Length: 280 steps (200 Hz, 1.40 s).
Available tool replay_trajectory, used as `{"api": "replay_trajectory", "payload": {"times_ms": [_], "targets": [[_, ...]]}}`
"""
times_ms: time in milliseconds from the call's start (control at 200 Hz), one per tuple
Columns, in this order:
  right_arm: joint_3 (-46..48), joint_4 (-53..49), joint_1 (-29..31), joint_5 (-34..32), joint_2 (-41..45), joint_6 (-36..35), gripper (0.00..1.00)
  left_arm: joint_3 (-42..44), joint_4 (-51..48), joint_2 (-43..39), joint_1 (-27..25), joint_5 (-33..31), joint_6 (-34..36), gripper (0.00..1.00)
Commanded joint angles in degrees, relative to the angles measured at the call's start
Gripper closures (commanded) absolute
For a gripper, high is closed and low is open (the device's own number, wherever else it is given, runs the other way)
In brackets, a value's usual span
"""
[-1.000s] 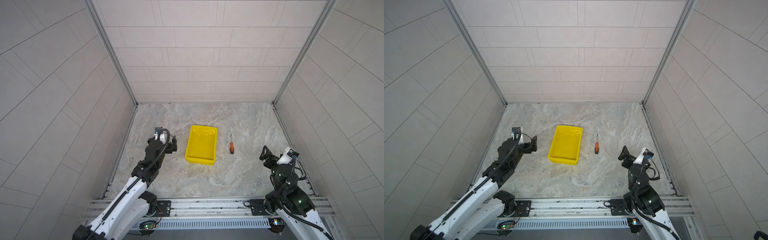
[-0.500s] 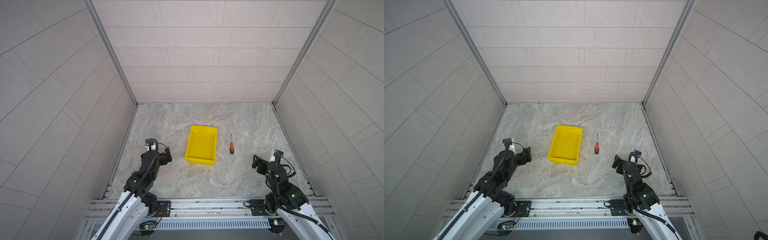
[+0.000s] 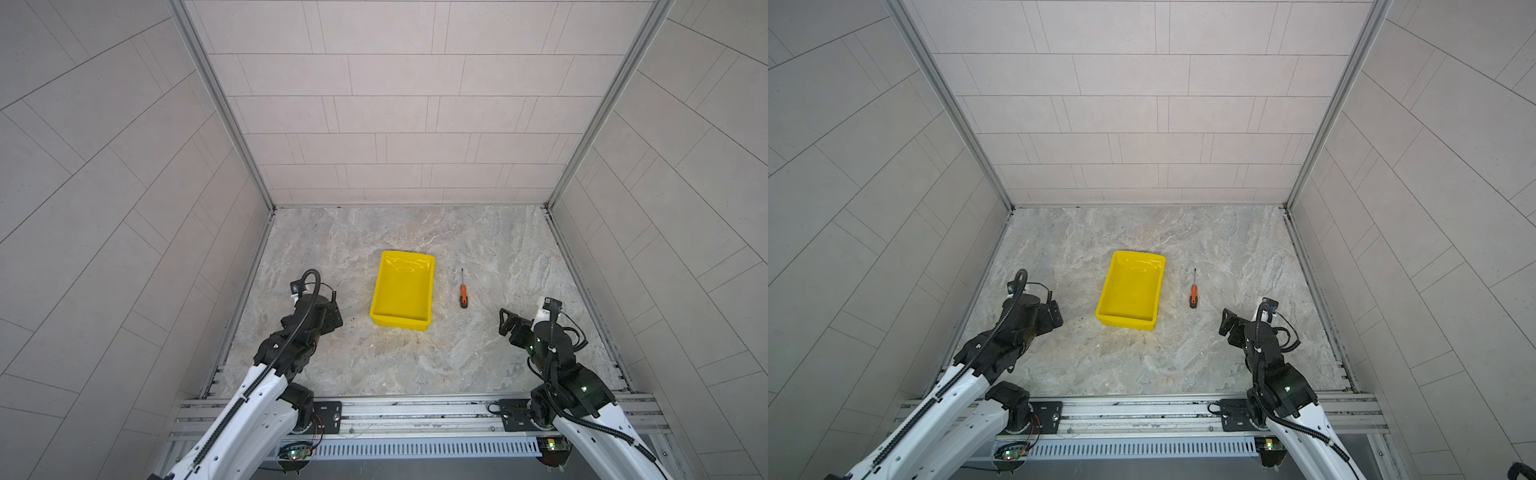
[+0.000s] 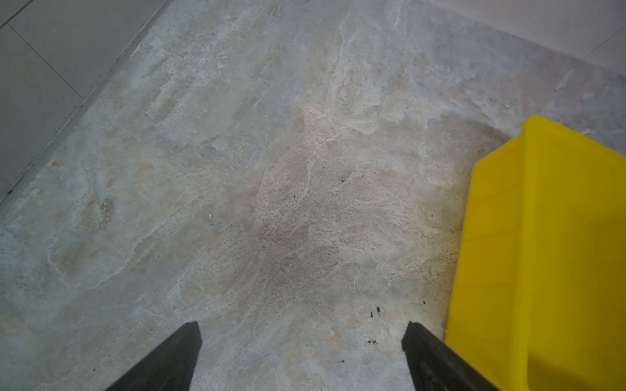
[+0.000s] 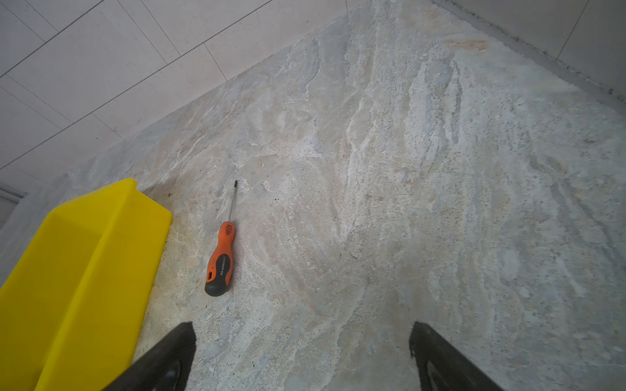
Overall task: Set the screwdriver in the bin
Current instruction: 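Raise both arms from rest, moving the right gripper toward the screwdriver, then lower the open right gripper over the orange screwdriver handle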
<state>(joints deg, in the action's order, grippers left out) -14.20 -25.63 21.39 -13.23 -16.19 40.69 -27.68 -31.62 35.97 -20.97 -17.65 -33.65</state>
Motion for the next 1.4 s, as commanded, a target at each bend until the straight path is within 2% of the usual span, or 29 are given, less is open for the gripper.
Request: {"api": "replay_trajectory", "payload": {"times_ms": [0,45,220,345,450,490,575,610,701,881,926,1076,1396], "targets": [[0.13,7.32,-0.1,1.24,-8.6,1.73,0.01,2.13,-5.72,-5.31,0.38,-8.01,-6.23,0.0],[-1.41,9.45,0.06,1.49,-14.87,1.89,0.01,3.17,-6.73,-7.85,0.4,-9.88,-7.57,0.0],[-14.34,11.76,0.8,1.88,-42.42,4.61,0.01,6.1,-4.98,-15.0,0.49,-8.54,-6.13,0.0],[-30.85,0.71,2.15,1.85,-57.94,6.12,0.01,6.51,-3.73,-13.66,0.47,-8.44,-5.07,0.0],[-38.7,-4.01,4.85,0.71,-65.74,5.67,0.01,6.0,-2.55,-10.45,0.49,-8.21,-4.67,0.0],[-40.13,-3.84,5.45,2.0,-67.6,5.15,0.06,5.68,-2.32,-9.06,0.47,-8.15,-4.62,0.0],[-42.19,-3.41,5.53,5.76,-71.24,4.24,0.24,5.08,-2.23,-6.65,0.49,-7.74,-4.51,0.0],[-43.07,-3.59,5.57,7.14,-72.6,3.83,0.37,4.94,-2.16,-6.11,0.49,-7.56,-4.41,0.01],[-44.82,-3.14,5.59,9.55,-75.88,3.26,0.51,4.96,-2.04,-5.83,0.49,-7.23,-4.32,0.02],[-47.28,-2.52,5.68,12.47,-80.49,4.05,0.52,5.7,-1.82,-8.35,0.49,-7.4,-4.32,0.02],[-47.48,-2.67,5.69,12.61,-81.08,3.89,0.56,5.95,-1.79,-9.03,0.49,-7.61,-4.32,0.02],[-47.25,-3.68,5.7,11.8,-81.93,2.5,0.57,6.24,-1.62,-10.38,0.5,-8.45,-4.3,0.03],[-45.98,-2.92,5.68,13.84,-81.11,-1.29,0.56,5.58,-0.75,-6.79,0.49,-8.37,-3.87,0.05]]}}
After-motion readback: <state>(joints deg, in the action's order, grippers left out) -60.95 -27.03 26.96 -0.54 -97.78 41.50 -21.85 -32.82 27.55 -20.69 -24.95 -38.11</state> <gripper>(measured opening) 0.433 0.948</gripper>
